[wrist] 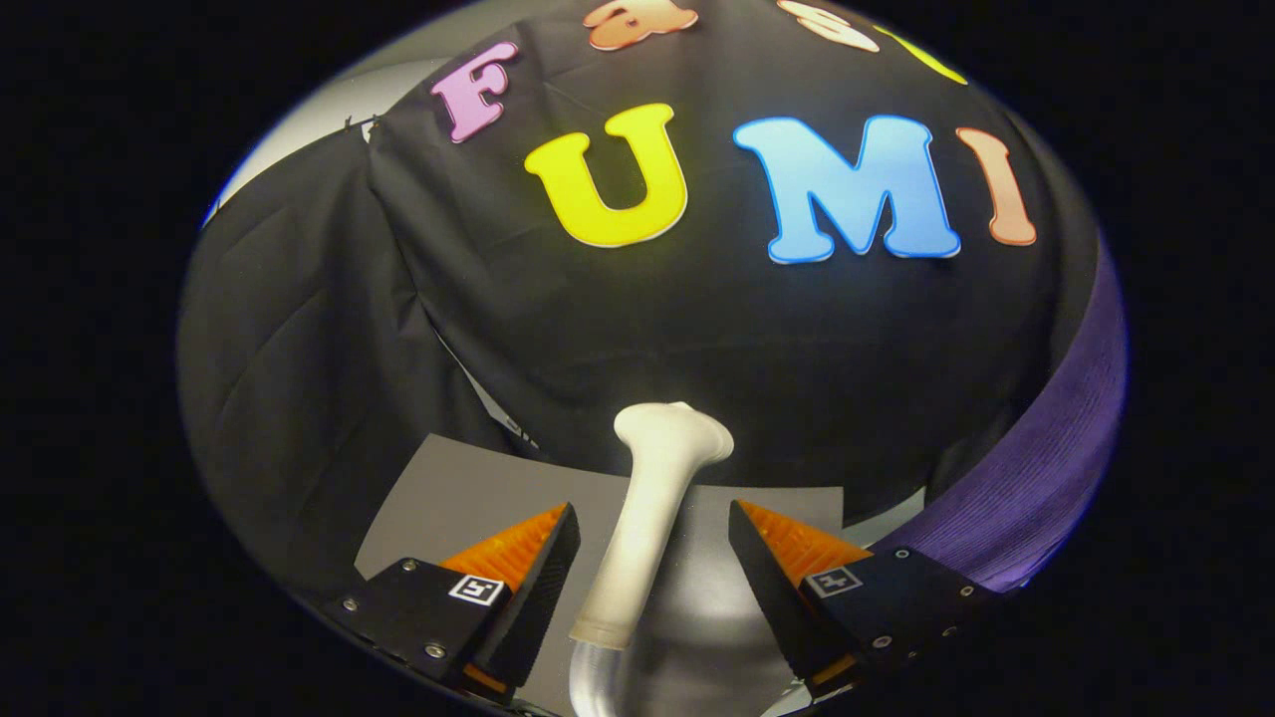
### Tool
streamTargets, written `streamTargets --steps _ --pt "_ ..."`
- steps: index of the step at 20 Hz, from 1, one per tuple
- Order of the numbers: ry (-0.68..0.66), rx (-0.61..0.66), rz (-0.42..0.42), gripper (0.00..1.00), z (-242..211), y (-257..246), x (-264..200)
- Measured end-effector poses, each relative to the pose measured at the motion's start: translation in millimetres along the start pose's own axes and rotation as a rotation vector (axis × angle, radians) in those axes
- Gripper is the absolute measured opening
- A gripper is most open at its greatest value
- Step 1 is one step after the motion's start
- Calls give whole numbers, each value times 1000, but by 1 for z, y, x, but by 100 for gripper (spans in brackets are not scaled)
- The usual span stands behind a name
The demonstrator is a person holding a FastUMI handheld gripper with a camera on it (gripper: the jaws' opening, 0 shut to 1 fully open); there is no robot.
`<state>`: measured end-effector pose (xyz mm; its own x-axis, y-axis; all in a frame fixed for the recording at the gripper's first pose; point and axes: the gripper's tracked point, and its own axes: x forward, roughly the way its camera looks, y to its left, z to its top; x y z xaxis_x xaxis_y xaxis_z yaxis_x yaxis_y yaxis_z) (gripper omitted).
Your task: Iron the clothes twice with a garment steamer, once on the left side and once on the right side.
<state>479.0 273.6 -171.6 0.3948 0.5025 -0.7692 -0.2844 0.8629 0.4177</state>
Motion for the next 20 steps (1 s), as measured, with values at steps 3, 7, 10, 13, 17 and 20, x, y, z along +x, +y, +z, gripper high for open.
streamTargets --steps 3,7,10,13,17,20 --pt "69 59 11 91 -12 -6 28" --pt "109 146 40 84 -20 -7 46" --pt "119 225 98 63 -22 -2 48" --pt "102 245 103 49 -20 -6 40" --pt "39 174 129 40 -25 7 5" --pt "-19 134 138 40 -26 10 -25"
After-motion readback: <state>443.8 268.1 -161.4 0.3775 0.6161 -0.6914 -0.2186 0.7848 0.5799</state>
